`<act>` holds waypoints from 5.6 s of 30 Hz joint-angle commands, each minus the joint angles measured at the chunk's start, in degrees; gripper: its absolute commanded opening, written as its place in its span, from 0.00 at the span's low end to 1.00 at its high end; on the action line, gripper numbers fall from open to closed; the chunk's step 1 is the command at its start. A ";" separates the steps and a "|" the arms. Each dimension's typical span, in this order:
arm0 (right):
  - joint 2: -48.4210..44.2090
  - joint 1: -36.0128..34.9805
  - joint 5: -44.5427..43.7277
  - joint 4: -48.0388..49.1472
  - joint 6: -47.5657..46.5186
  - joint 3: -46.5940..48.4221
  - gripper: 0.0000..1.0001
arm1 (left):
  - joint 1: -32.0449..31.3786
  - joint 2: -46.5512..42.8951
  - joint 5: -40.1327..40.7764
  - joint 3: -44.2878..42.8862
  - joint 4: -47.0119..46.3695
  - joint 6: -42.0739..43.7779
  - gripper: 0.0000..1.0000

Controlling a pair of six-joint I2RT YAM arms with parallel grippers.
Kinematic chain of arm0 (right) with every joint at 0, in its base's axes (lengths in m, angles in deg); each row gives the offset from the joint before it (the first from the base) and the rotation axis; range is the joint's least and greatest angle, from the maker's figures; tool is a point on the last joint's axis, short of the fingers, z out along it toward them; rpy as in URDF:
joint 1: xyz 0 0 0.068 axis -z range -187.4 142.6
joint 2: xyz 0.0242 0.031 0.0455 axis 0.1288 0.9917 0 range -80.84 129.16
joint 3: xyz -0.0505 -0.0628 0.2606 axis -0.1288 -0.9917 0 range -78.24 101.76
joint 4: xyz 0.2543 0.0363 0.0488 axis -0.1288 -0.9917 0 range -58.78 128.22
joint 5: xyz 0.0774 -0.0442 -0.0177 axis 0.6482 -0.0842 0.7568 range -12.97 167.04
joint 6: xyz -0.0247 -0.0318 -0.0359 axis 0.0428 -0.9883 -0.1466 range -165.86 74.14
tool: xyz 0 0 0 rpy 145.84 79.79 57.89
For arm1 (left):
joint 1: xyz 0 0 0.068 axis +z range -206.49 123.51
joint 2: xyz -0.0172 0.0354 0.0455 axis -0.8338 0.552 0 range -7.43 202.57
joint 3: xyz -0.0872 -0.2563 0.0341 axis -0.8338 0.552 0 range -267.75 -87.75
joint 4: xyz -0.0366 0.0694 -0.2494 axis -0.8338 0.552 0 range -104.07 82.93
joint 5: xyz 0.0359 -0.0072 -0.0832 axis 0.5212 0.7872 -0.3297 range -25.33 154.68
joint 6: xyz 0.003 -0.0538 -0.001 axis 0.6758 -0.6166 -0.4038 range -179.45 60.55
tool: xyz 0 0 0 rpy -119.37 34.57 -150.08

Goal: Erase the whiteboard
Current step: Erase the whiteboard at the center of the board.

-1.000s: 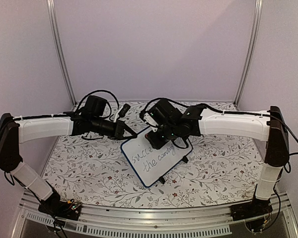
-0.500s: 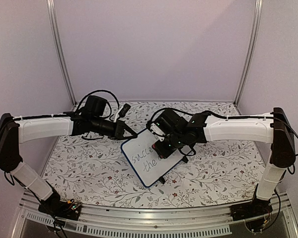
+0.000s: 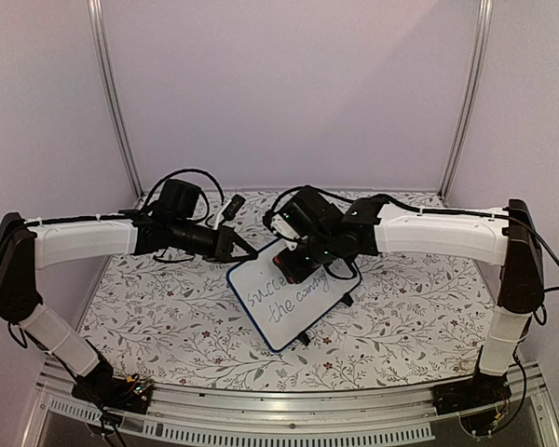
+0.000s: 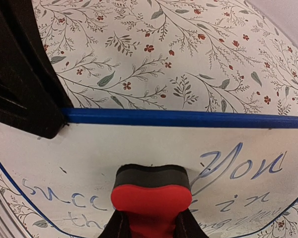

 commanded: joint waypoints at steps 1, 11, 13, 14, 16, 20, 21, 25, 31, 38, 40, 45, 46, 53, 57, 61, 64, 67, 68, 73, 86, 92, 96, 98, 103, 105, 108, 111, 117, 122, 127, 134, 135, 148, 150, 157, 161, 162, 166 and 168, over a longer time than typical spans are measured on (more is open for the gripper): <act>1.31 0.29 -0.08 -0.72 -0.74 0.03 0.19 | -0.72 -0.45 -1.60 0.36 -1.35 1.22 0.00; -3.55 0.29 0.57 1.02 1.51 -9.05 0.19 | -0.65 -0.10 -1.91 0.34 -1.47 1.05 0.00; -3.89 0.29 0.52 1.09 1.59 -9.10 0.19 | -0.63 0.02 -1.91 0.35 -1.50 0.98 0.00; -3.77 0.29 0.37 0.99 1.56 -8.71 0.19 | -0.61 -0.01 -1.91 0.35 -1.53 1.05 0.00; -3.44 0.29 0.00 0.91 1.30 -7.52 0.19 | -0.65 0.04 -1.91 0.35 -1.56 1.03 0.00; -1.98 0.35 -1.55 0.42 0.58 -4.07 0.19 | -0.70 -0.05 -1.82 0.44 -1.58 0.97 0.00; -1.35 0.37 -1.54 0.20 0.36 -3.08 0.19 | -0.70 -0.11 -1.79 0.44 -1.55 1.12 0.00; 0.62 0.38 -1.22 -0.69 -0.75 0.68 0.19 | -0.66 -0.11 -1.91 0.44 -1.56 1.13 0.00; 2.24 0.37 -0.95 -1.47 -1.50 3.07 0.19 | -0.66 -0.26 -1.91 0.41 -1.51 1.15 0.00; 1.26 -0.29 1.08 -1.84 -1.28 -1.06 0.19 | -0.62 -0.32 -1.99 0.35 -1.49 1.12 0.00; 0.58 -0.61 1.17 -1.82 -0.94 -2.59 0.19 | -0.64 -0.34 -1.99 0.35 -1.51 1.09 0.00; -0.68 -1.20 1.25 -1.69 -0.24 -5.35 0.19 | -0.63 -0.19 -2.00 0.36 -1.57 1.03 0.00; -0.92 -1.25 1.32 -1.58 -0.15 -5.62 0.19 | -0.62 -0.10 -2.00 0.41 -1.59 1.00 0.00; -0.39 -2.51 1.75 -1.47 -0.69 -3.24 0.19 | -0.74 -0.18 -1.91 0.44 -1.60 0.99 0.00; 1.30 -3.75 1.84 -1.63 -1.47 -0.68 0.19 | -0.65 -0.17 -1.73 0.44 -1.52 0.97 0.00; 2.23 -5.07 1.92 -1.73 -1.69 0.18 0.19 | -0.61 -0.16 -1.65 0.44 -1.57 0.99 0.00; 2.42 -5.89 1.89 -1.78 -1.58 0.20 0.19 | -0.63 -0.08 -1.69 0.44 -1.60 0.97 0.00; 2.42 -6.70 1.96 -1.57 -1.36 0.07 0.19 | -0.62 -0.13 -1.65 0.44 -1.55 0.90 0.00; 2.42 -7.04 2.05 -1.44 -1.31 -0.01 0.19 | -0.65 -0.06 -1.69 0.44 -1.57 0.93 0.00; 2.68 -8.43 1.77 -1.21 -1.60 0.85 0.19 | -0.63 -0.05 -1.57 0.44 -1.55 0.90 0.00; 4.89 -10.81 1.23 -2.32 -2.57 5.36 0.19 | -0.65 -0.22 -1.55 0.44 -1.58 0.93 0.00; 5.78 -10.96 -2.53 -3.44 -1.92 5.08 0.19 | -0.61 -0.25 -1.56 0.50 -1.60 0.89 0.00; 6.15 -10.75 -5.23 -4.52 -1.21 5.07 0.19 | -0.61 -0.24 -1.64 0.44 -1.60 0.94 0.00; 6.20 -10.38 -5.71 -4.67 -0.67 5.07 0.19 | -0.62 -0.24 -1.69 0.44 -1.58 0.90 0.00; 6.25 -9.03 -6.28 -4.87 0.30 4.83 0.19 | -0.68 -0.33 -1.74 0.53 -1.57 0.88 0.00; 6.27 -8.41 -6.69 -5.13 0.53 4.77 0.19 | -0.67 -0.32 -1.74 0.53 -1.55 0.95 0.00; 6.07 -7.03 -6.79 -4.90 1.18 4.28 0.19 | -0.71 -0.40 -1.74 0.53 -1.60 0.97 0.00; 5.45 -6.05 -6.71 -4.55 1.37 3.77 0.19 | -0.71 -0.42 -1.82 0.52 -1.58 1.00 0.00; 4.94 -3.78 -6.61 -4.21 1.46 3.52 0.19 | -0.71 -0.41 -1.91 0.45 -1.60 0.98 0.00; 4.15 -2.18 -6.35 -3.54 1.20 2.79 0.19 | -0.70 -0.45 -2.04 0.44 -1.56 1.14 0.00; 3.27 -0.53 -5.52 -2.73 0.78 1.69 0.19 | -0.70 -0.23 -2.23 0.44 -1.67 1.06 0.00; 2.91 1.85 -4.37 -1.74 0.24 0.63 0.19 | -0.71 -0.09 -2.43 0.44 -1.70 1.12 0.00; 2.83 2.20 -4.16 -1.52 0.23 0.45 0.19 | -0.70 -0.08 -2.42 0.44 -1.72 1.14 0.00; 2.13 5.98 -3.24 -0.33 -0.26 -0.11 0.19 | -0.73 -0.02 -2.88 0.39 -1.71 1.11 0.00; 1.99 6.45 -3.20 -0.24 -0.28 -0.11 0.19 | -0.74 0.03 -2.96 0.38 -1.71 1.10 0.00; 1.81 7.56 -3.85 -0.07 -0.06 -0.11 0.19 | -0.70 -0.05 -2.97 0.44 -1.71 1.08 0.00; 1.57 7.84 -4.19 -0.06 -0.12 -0.18 0.19 | -0.73 -0.13 -2.97 0.44 -1.80 1.11 0.00; 1.38 7.99 -4.29 -0.06 -0.12 -0.20 0.19 | -0.77 -0.02 -2.97 0.44 -1.81 1.10 0.00; 0.94 8.73 -5.32 -0.06 0.26 -0.50 0.19 | -0.73 -0.06 -3.05 0.44 -1.85 1.14 0.00; 0.70 9.16 -5.80 0.02 0.52 -0.76 0.19 | -0.71 -0.01 -3.14 0.44 -1.84 1.10 0.00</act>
